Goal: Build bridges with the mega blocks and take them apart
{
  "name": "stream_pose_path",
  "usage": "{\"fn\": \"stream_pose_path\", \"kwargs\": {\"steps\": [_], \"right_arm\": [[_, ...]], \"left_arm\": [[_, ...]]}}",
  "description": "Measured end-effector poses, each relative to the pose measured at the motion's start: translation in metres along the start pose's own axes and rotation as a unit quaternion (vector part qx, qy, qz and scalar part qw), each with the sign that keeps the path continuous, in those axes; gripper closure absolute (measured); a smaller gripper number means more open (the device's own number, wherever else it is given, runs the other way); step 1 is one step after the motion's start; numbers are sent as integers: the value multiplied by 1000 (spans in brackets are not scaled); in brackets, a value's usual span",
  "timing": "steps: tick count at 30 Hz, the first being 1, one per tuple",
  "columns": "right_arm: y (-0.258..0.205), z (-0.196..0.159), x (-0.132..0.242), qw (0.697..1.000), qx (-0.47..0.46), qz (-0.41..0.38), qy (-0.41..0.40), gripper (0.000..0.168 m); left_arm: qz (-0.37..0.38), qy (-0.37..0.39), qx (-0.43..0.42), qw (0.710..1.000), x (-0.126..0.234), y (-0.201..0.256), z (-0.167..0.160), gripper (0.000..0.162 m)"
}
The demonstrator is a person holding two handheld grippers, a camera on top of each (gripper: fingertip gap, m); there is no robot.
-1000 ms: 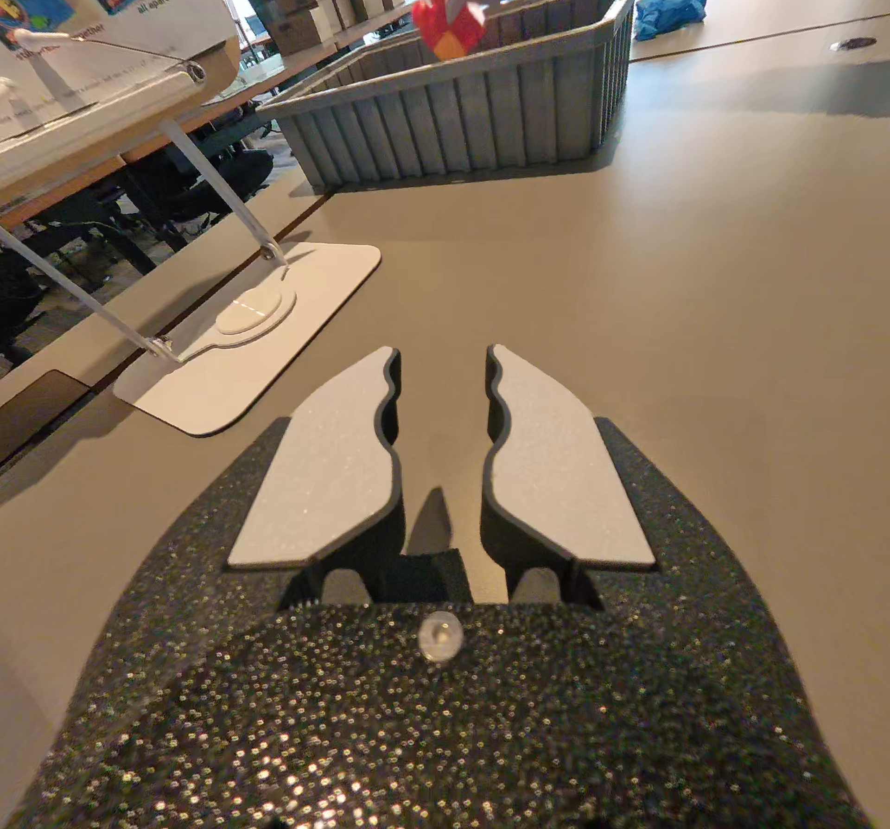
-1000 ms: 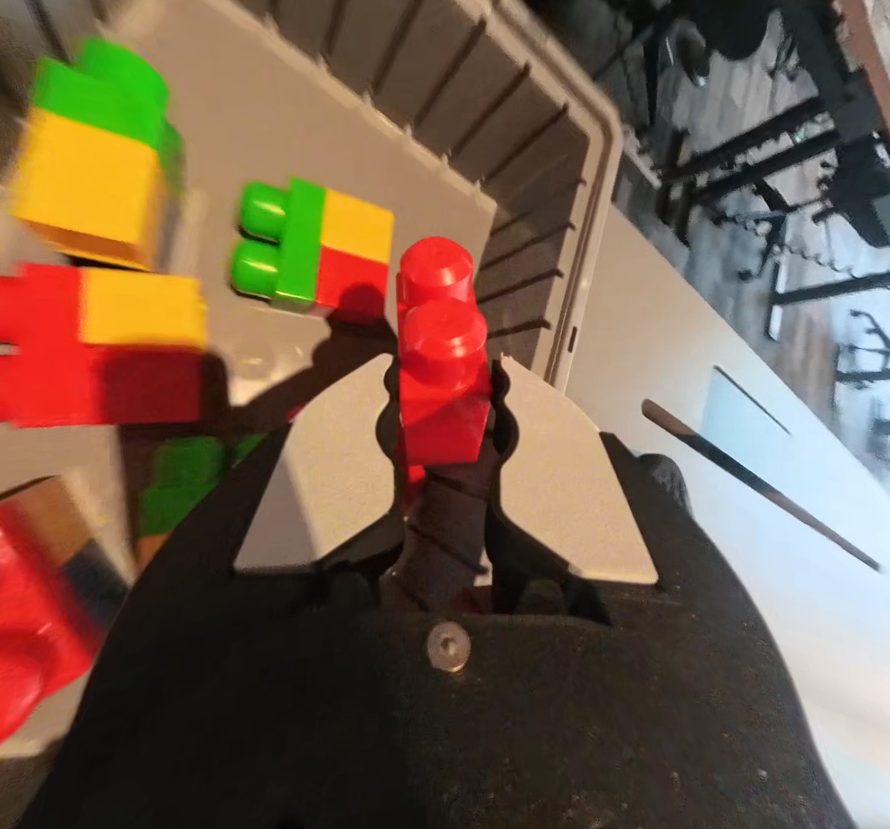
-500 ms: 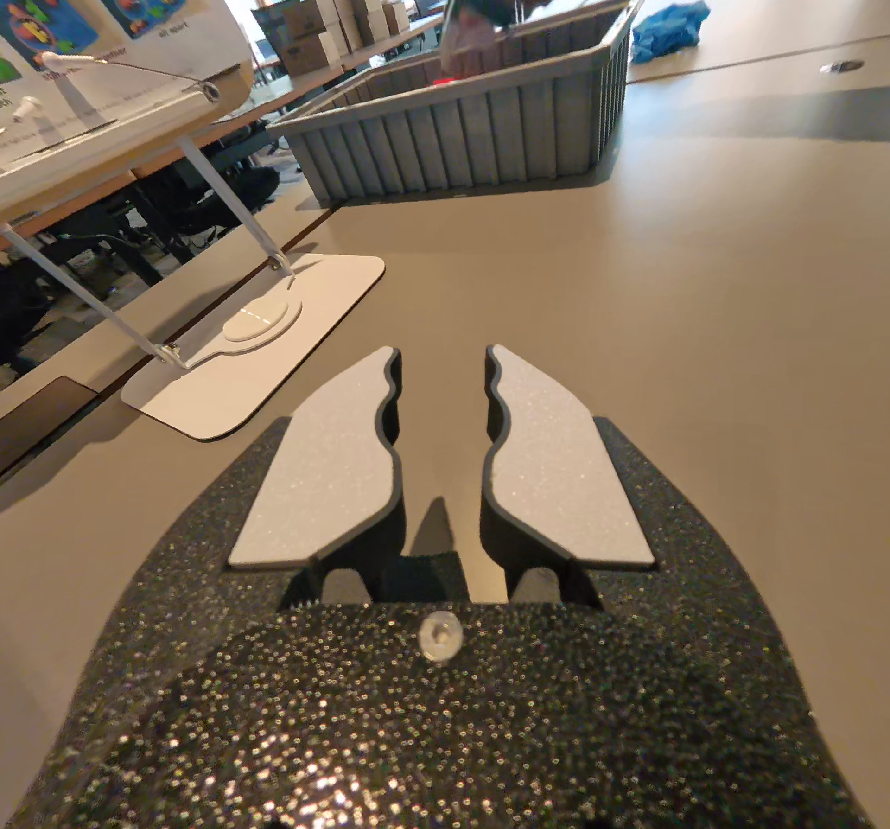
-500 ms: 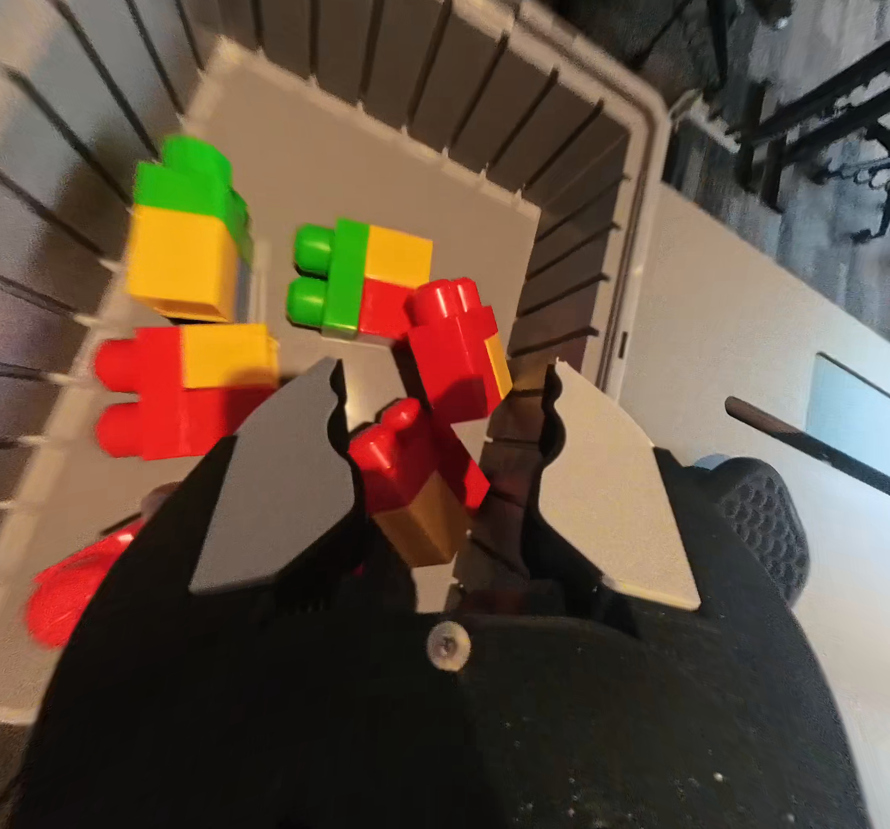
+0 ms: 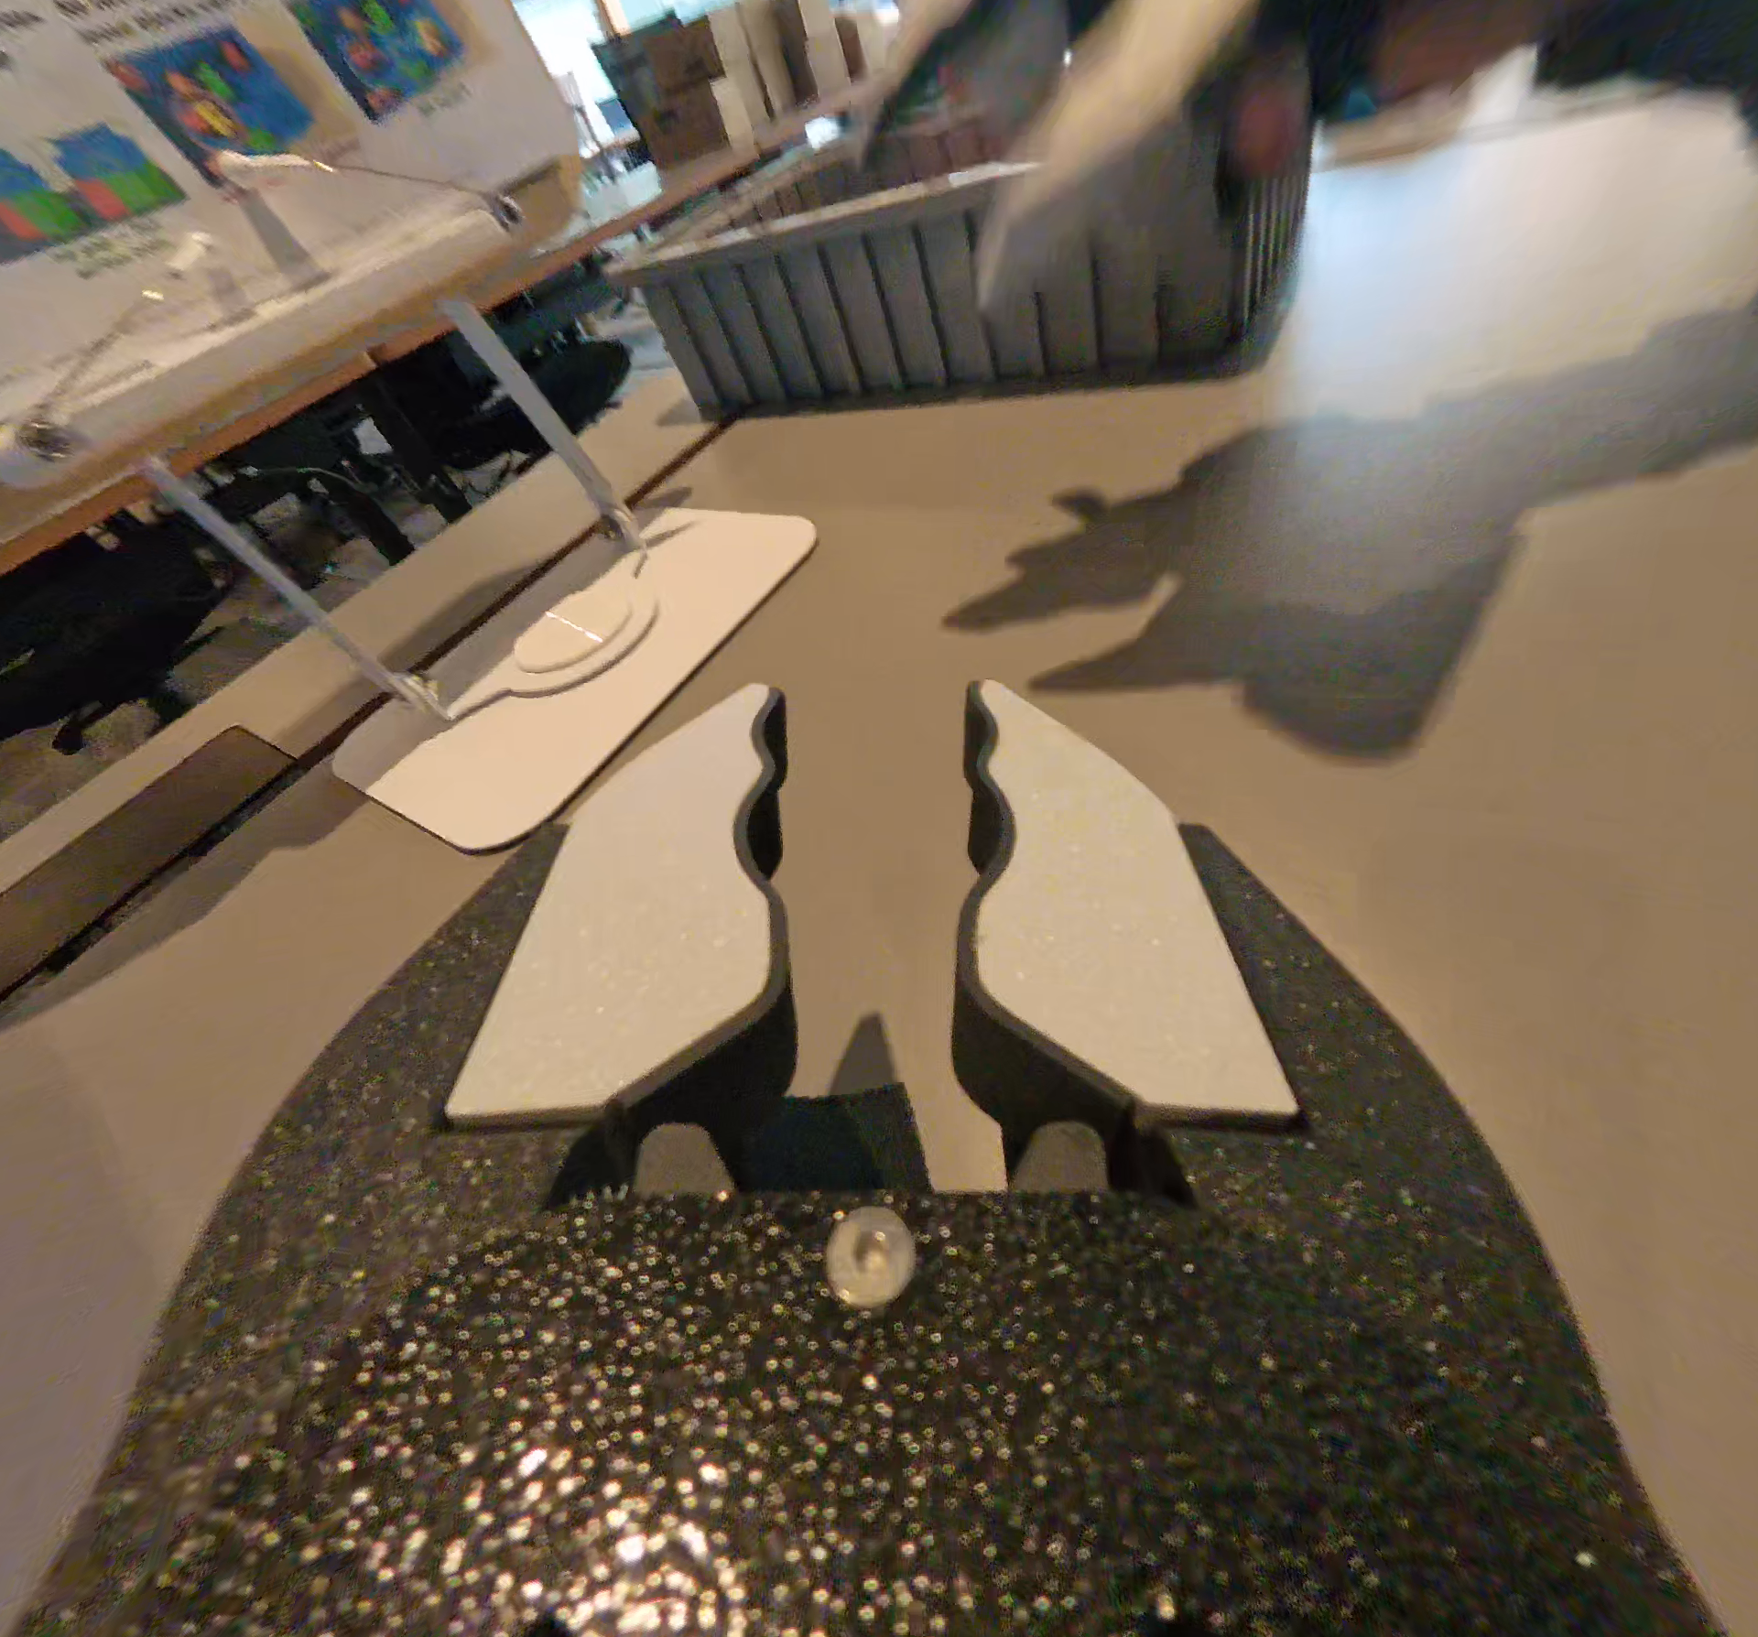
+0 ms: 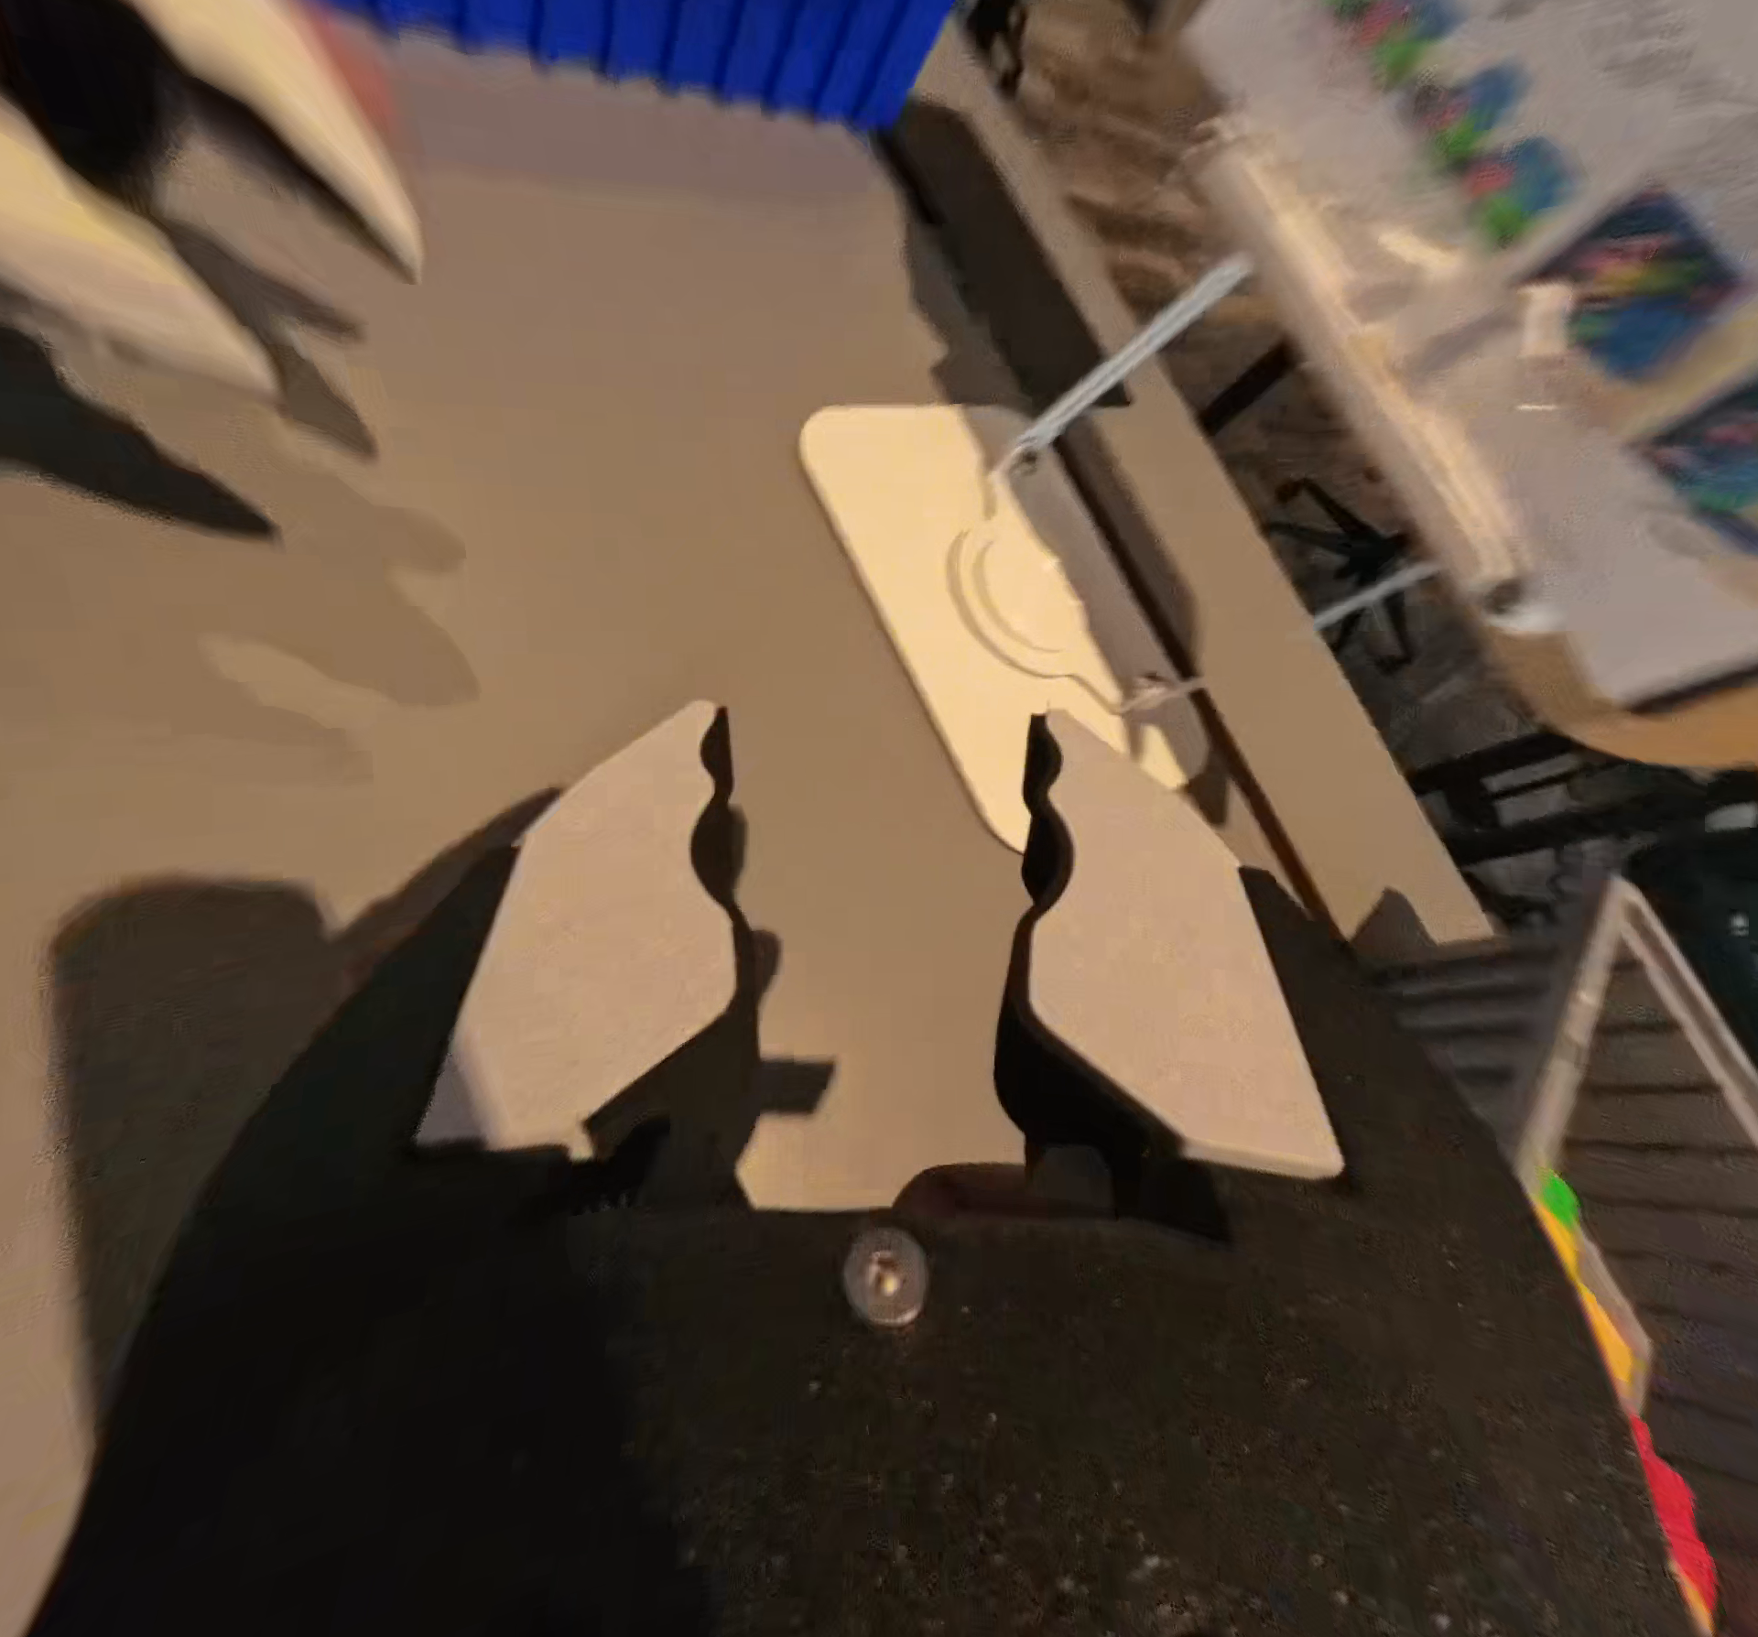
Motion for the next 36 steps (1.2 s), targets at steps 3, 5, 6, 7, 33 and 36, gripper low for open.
{"fn": "stream_pose_path", "kwargs": {"steps": [3,5,6,7,33,36], "right_arm": [[-45,-36,-52,999,38,9,-36,107],[-58,-51,-68,999,39,5,-33,108],[-61,-56,-72,999,41,1,-32,109],[-63,-57,-74,999,40,3,-26,114],[-69,-53,-69,993,105,-54,22,140],[-68,-54,-71,993,106,-57,18,142]], "left_arm": [[43,1,40,998,24,-16,21,125],[72,-49,62,994,50,-32,30,122],[86,-71,64,992,67,-44,35,121],[103,-87,60,989,86,-59,42,121],[3,-635,125,762,254,-295,-212,110],[2,-662,145,735,262,-301,-232,110]]}}
Point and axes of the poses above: each gripper's, where its closed fingertips meet, x back along the fingers, z out of its top, y = z × x across the jaws, the point moved 1 cm from there along x, back along the fingers, and after that the axes turned 11 degrees about -x, right-handed, at the moved point
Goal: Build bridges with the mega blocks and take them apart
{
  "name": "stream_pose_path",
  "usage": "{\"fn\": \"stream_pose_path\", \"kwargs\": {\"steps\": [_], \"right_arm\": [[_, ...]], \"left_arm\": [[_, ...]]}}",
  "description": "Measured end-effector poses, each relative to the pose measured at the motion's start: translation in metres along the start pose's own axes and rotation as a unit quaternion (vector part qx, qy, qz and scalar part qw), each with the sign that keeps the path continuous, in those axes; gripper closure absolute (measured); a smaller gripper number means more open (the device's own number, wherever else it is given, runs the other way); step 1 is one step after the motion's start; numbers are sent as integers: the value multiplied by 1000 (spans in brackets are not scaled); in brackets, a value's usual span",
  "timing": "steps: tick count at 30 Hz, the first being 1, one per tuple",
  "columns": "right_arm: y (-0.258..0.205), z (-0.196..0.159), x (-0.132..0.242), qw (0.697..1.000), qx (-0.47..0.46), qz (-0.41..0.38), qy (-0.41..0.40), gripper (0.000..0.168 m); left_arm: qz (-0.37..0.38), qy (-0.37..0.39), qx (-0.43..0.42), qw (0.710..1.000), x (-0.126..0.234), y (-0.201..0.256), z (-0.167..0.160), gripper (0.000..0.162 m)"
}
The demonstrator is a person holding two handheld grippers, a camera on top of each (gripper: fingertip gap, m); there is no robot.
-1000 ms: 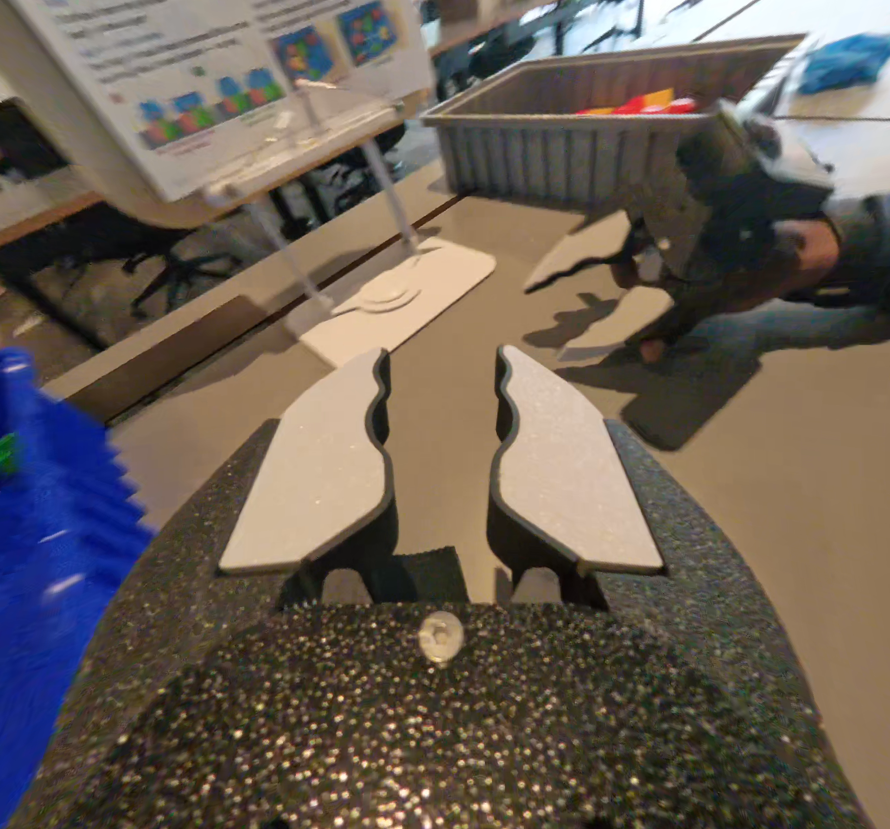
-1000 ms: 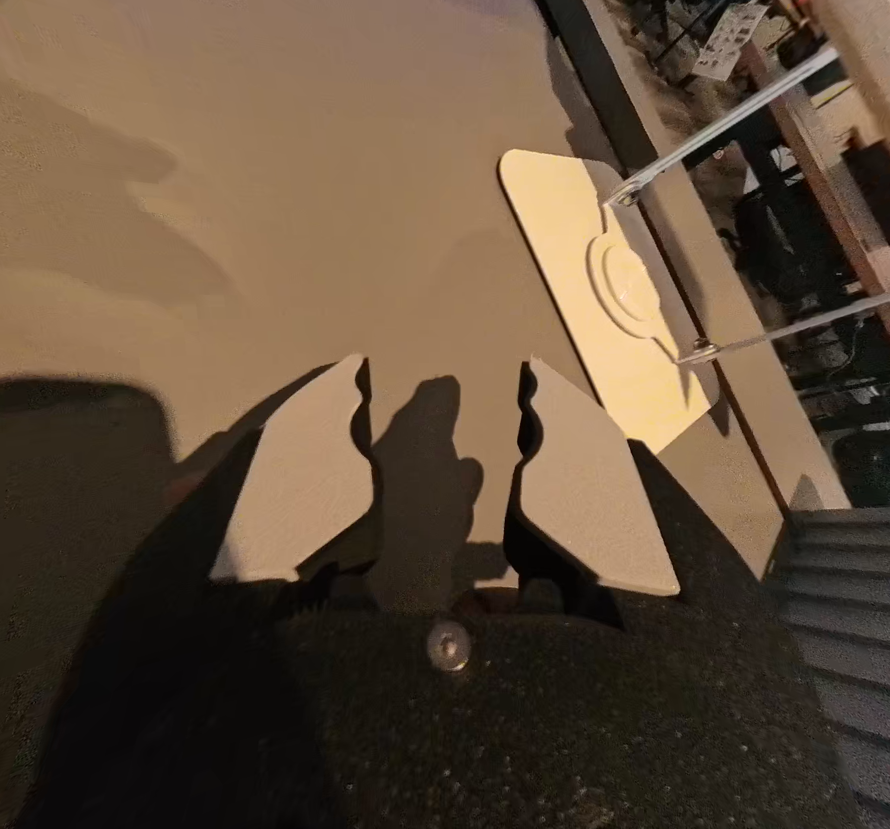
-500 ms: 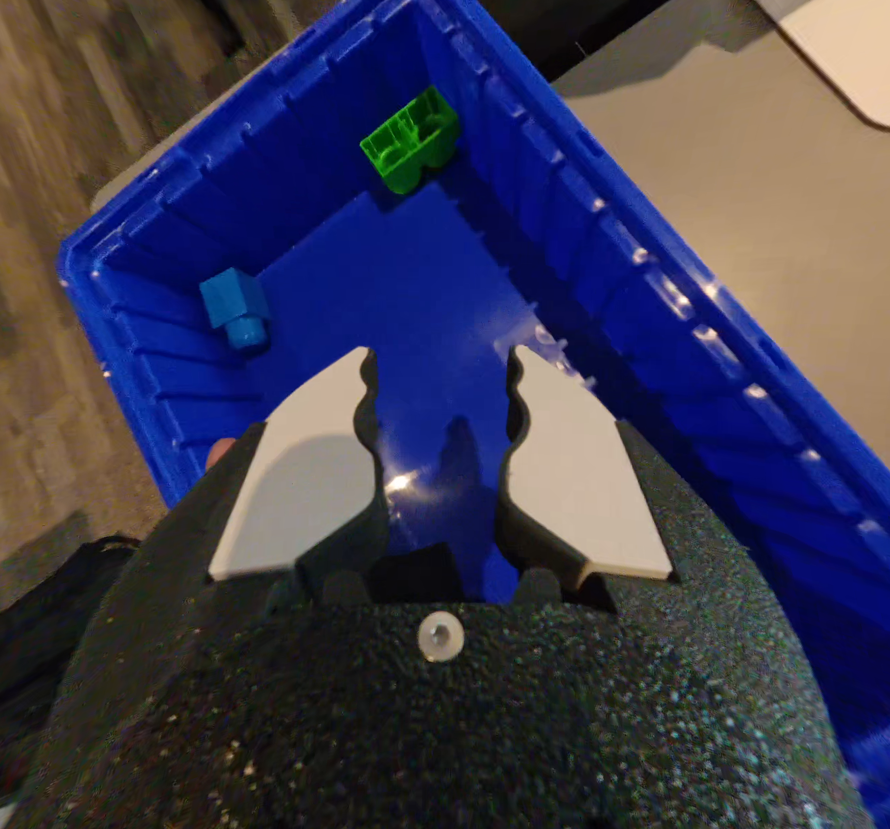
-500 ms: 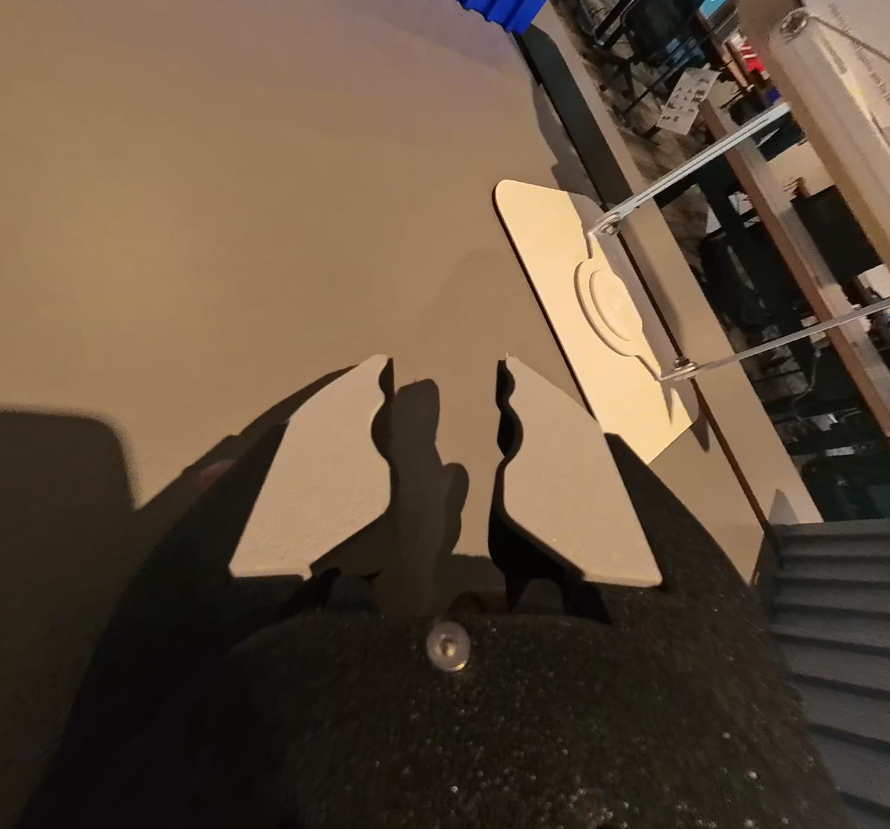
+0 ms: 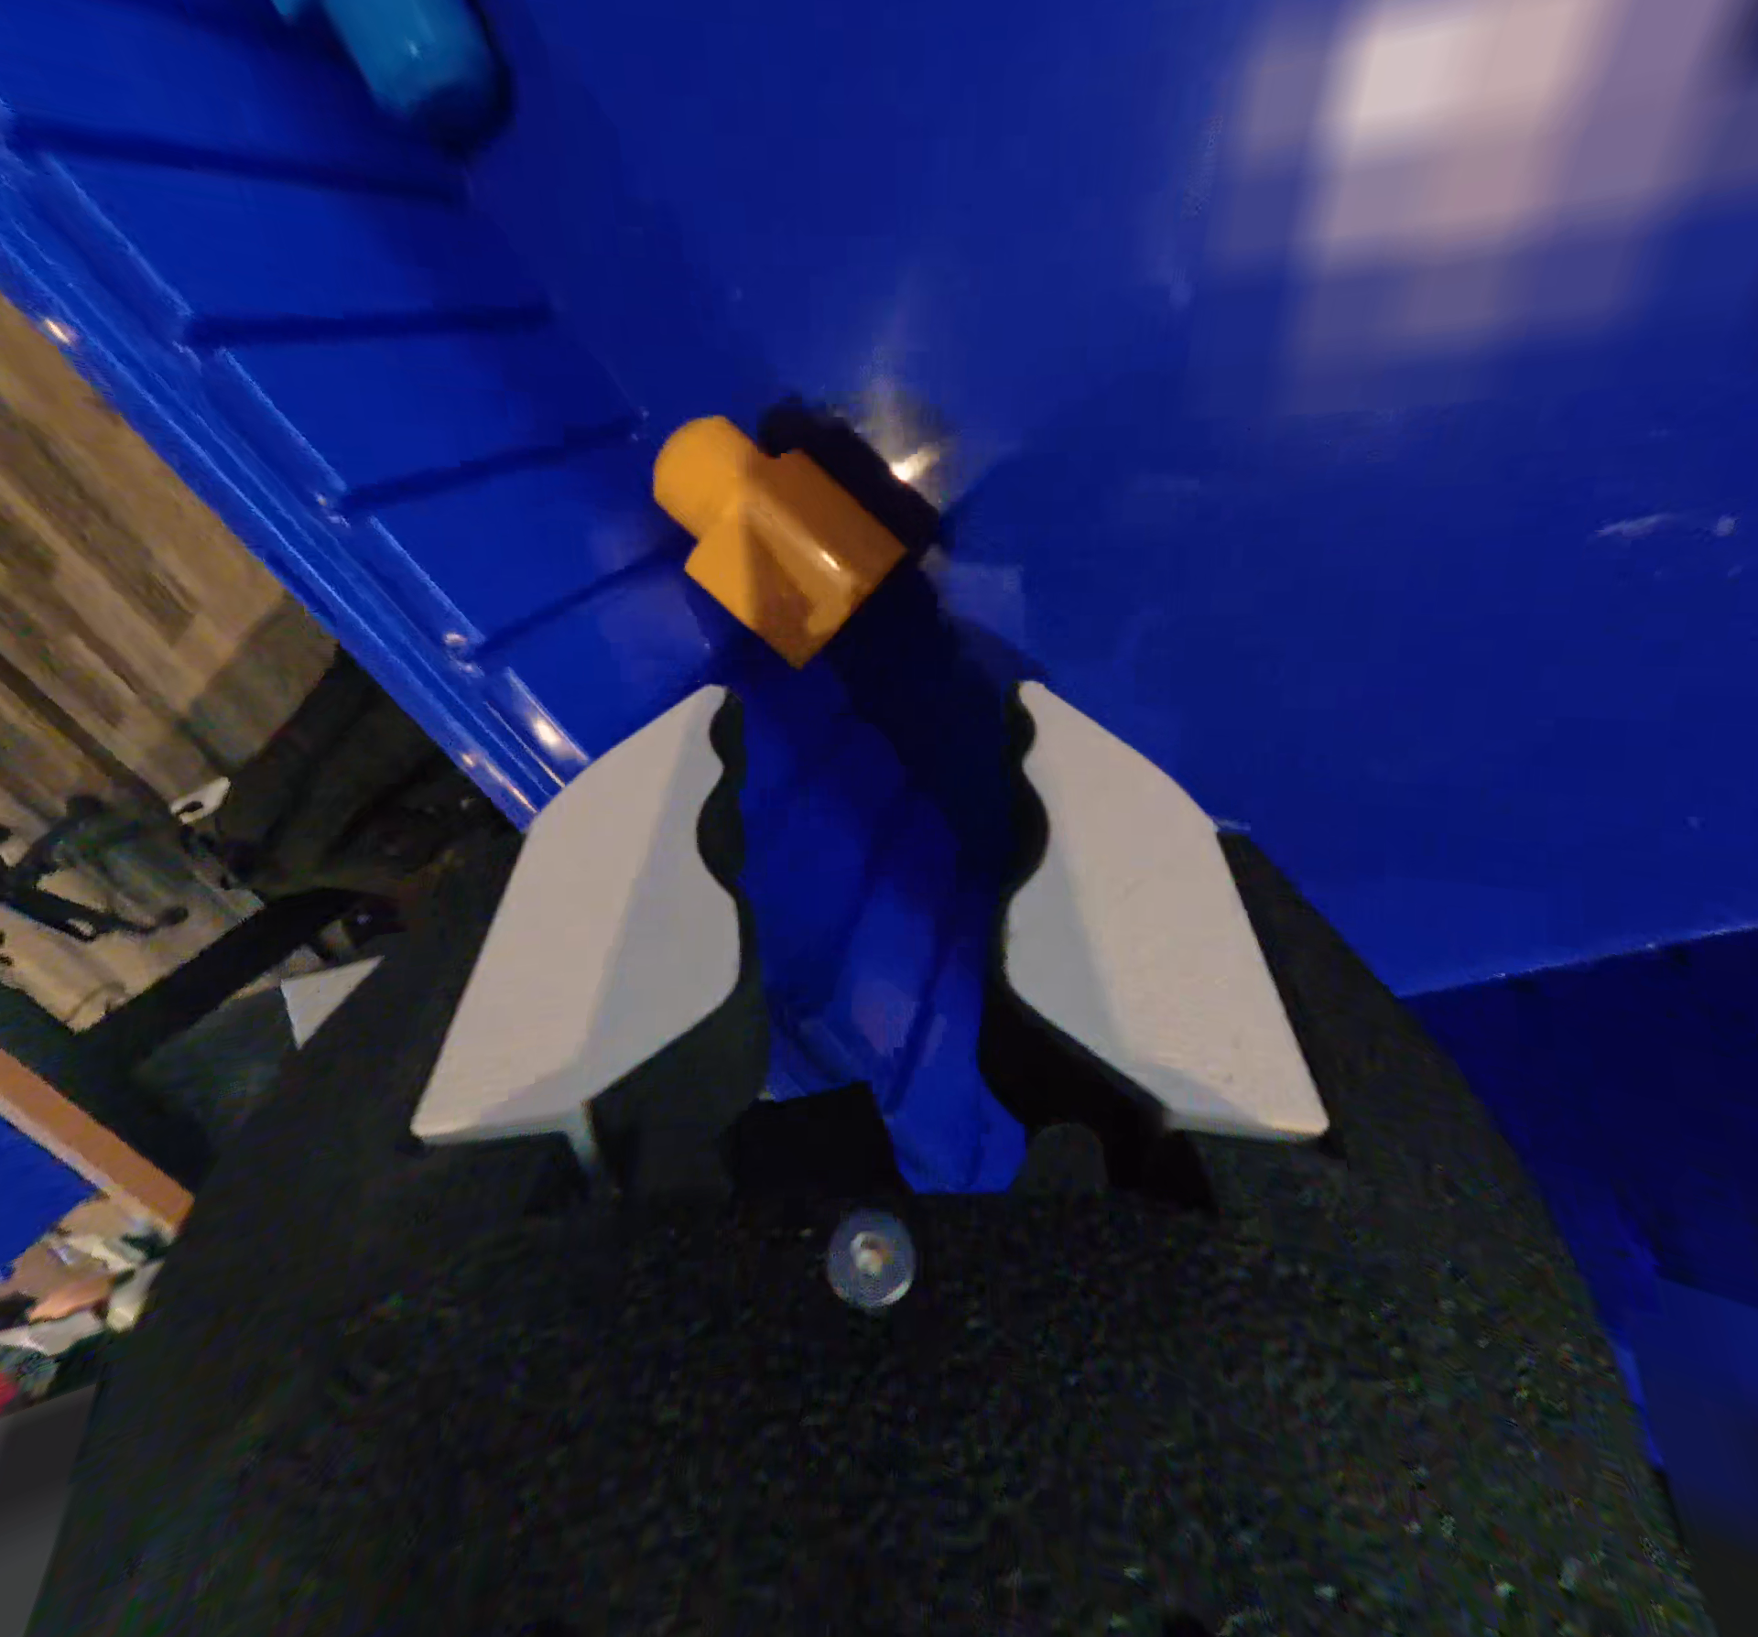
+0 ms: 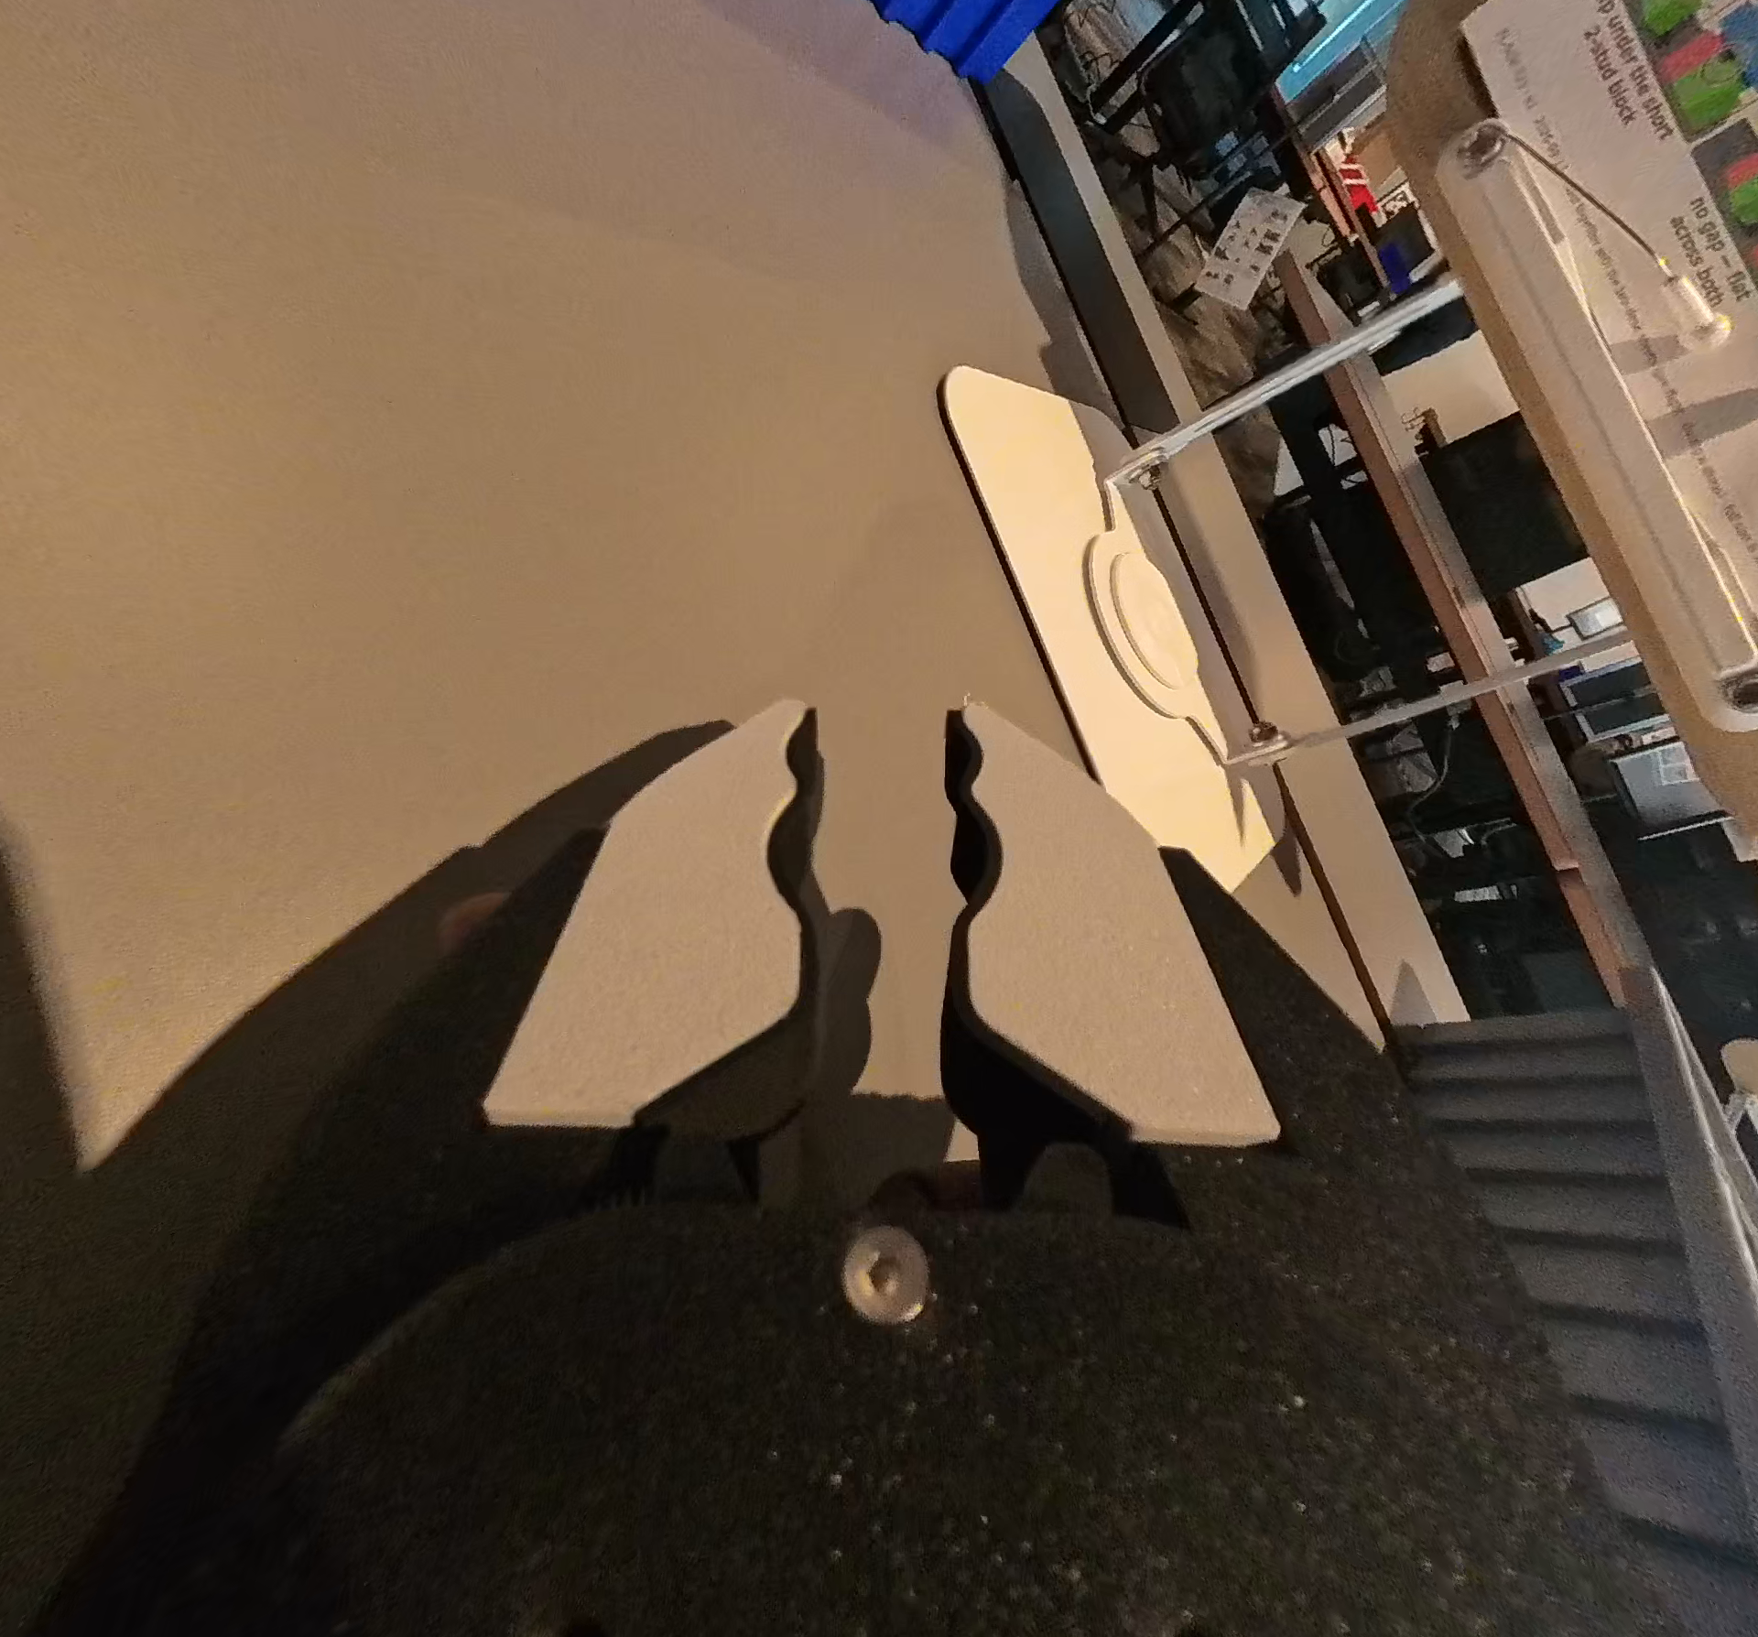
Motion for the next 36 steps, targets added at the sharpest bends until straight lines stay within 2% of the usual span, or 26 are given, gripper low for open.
{"fn": "stream_pose_path", "kwargs": {"steps": [4,6,8,10,12,15,19,21,29,31,34,36], "right_arm": [[-3,0,0,1000,15,0,1,148],[-4,0,0,1000,20,0,2,149],[-4,0,0,1000,22,-2,2,149],[-4,0,0,1000,23,-3,2,150],[-4,0,0,1000,25,-2,3,150],[-6,0,0,1000,31,2,4,153],[-8,0,0,999,37,6,5,155],[-9,0,0,999,39,7,5,156],[-10,0,0,999,44,9,5,159],[-11,0,0,999,46,10,4,160],[-12,0,0,999,50,12,4,162],[-12,0,0,999,52,12,4,163]], "left_arm": [[1,-33,27,999,-22,-17,4,109],[16,-59,18,998,-30,-22,5,115],[47,-95,-10,994,-33,-27,4,109],[65,-118,-44,990,-37,-24,4,101],[94,-139,-116,979,-40,-23,3,94],[127,-163,-227,952,-37,-26,0,101],[156,-117,-320,927,-28,-36,11,108],[147,-122,-337,922,-34,-39,9,112],[111,-97,-375,915,-34,-31,6,93],[131,-100,-378,911,-38,-37,7,88],[120,-98,-395,906,-50,-31,8,86],[121,-106,-411,897,-58,-29,9,93]]}}
Point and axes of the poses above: each gripper's, where its closed fingertips meet, x back along the fingers, z out of its top, y = z × x across the jaws, the point moved 1 cm from there along x, back along the fingers, and after that the axes turned 11 degrees about -x, right-handed, at the moved point
